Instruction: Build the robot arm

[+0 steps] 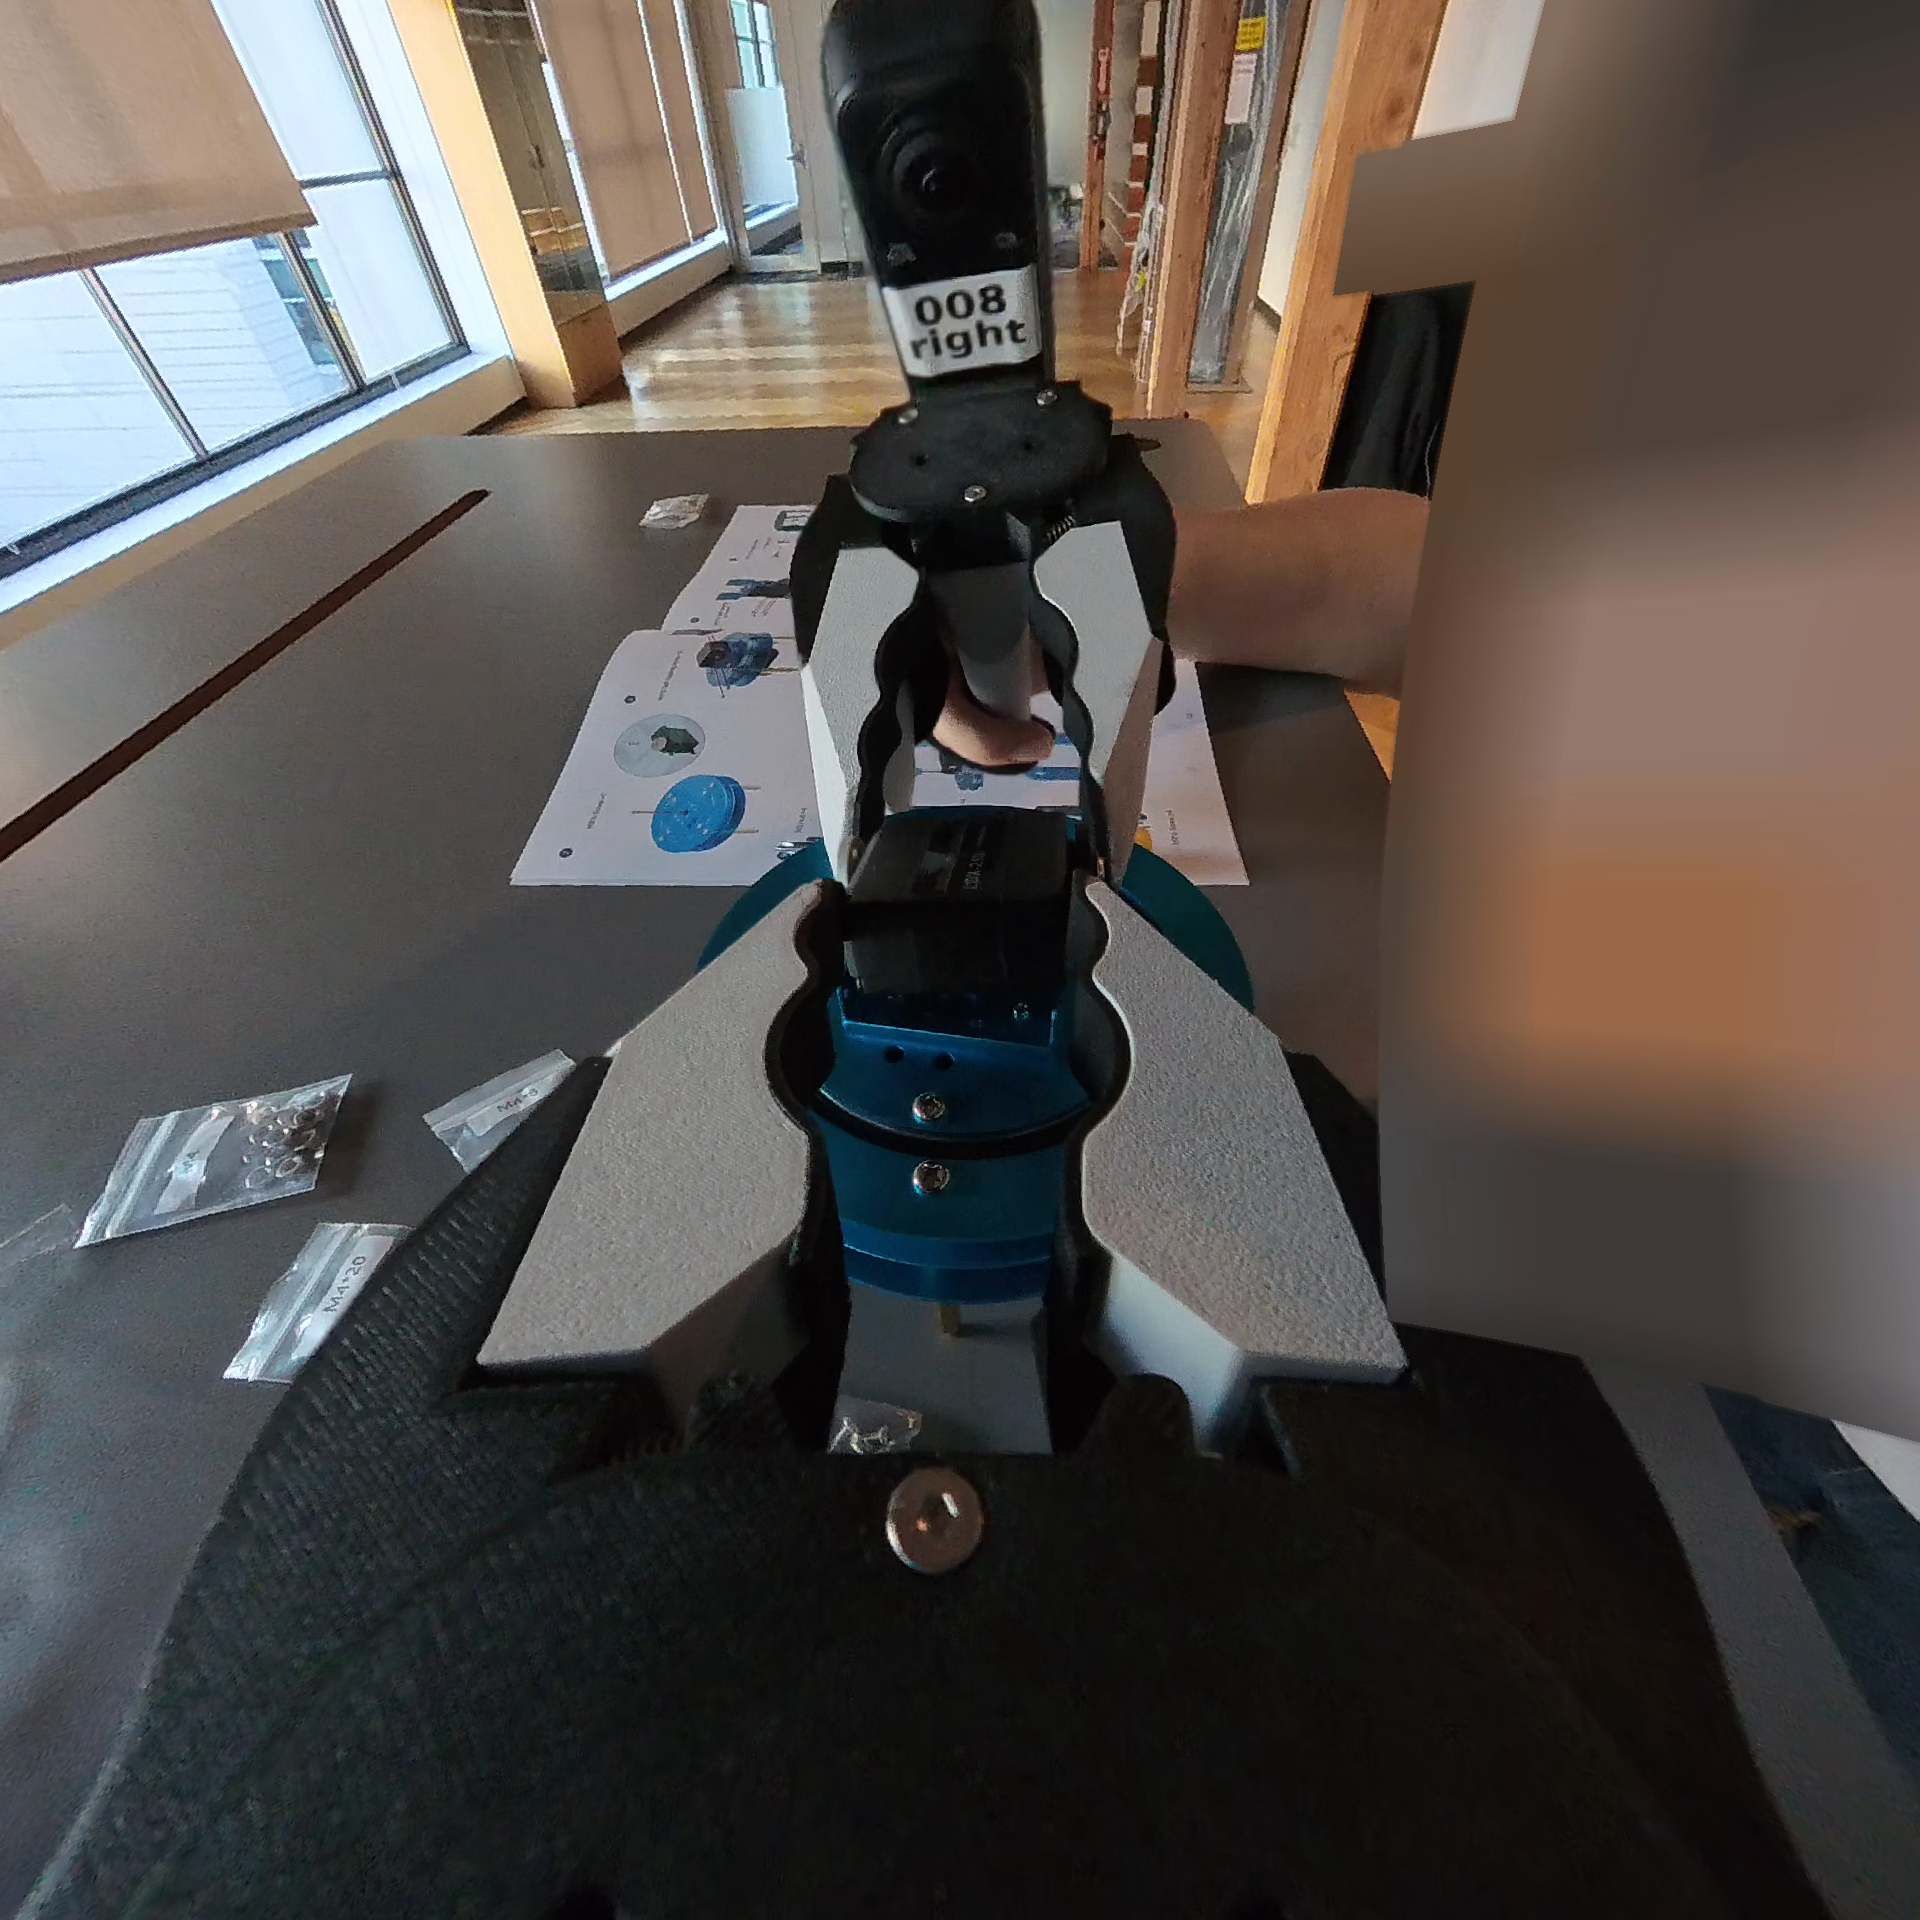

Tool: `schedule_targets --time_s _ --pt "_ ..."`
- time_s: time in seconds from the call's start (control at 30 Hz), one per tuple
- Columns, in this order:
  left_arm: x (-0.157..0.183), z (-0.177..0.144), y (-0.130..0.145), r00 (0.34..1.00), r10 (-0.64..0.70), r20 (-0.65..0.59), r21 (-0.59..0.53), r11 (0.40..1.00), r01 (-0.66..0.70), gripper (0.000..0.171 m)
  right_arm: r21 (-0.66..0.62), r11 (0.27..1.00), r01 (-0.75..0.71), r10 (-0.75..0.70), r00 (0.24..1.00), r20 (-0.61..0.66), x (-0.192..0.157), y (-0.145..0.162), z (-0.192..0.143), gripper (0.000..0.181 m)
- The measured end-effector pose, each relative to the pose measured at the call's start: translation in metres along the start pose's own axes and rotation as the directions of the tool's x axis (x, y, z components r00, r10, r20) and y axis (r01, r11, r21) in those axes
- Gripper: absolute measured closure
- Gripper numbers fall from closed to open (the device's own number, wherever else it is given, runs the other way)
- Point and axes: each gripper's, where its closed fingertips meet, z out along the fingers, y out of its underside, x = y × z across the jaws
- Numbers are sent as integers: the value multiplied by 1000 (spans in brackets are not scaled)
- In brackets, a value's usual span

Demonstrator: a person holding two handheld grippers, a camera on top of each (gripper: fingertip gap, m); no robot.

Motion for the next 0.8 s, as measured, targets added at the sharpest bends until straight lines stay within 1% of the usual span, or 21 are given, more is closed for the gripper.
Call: schedule_targets --time_s 0.17,0.43,0.53,0.6,0.7,0.8 --pt "0 0 0 1000 -11 -5 6 1000 11 130 -45 997 69 -71 996 -47 1 1 -2 125" --pt "0 0 -1 1000 -24 -8 14 1000 25 130 -119 982 147 -158 984 -82 -3 1 -6 128" --pt "-1 0 -1 999 -38 -14 20 999 38 130 -114 981 155 -163 985 -63 -4 0 -10 135" --pt "-1 0 -2 999 -42 -13 24 999 42 130 -95 987 131 -136 990 -43 -4 -2 -13 138" --pt "-1 -1 -3 999 -48 -12 31 998 49 130 -100 990 101 -105 994 -34 -4 -3 -18 148" --pt "-1 -2 -6 998 -65 -17 50 997 66 130 -86 989 120 -122 992 -25 -8 -9 -20 156"
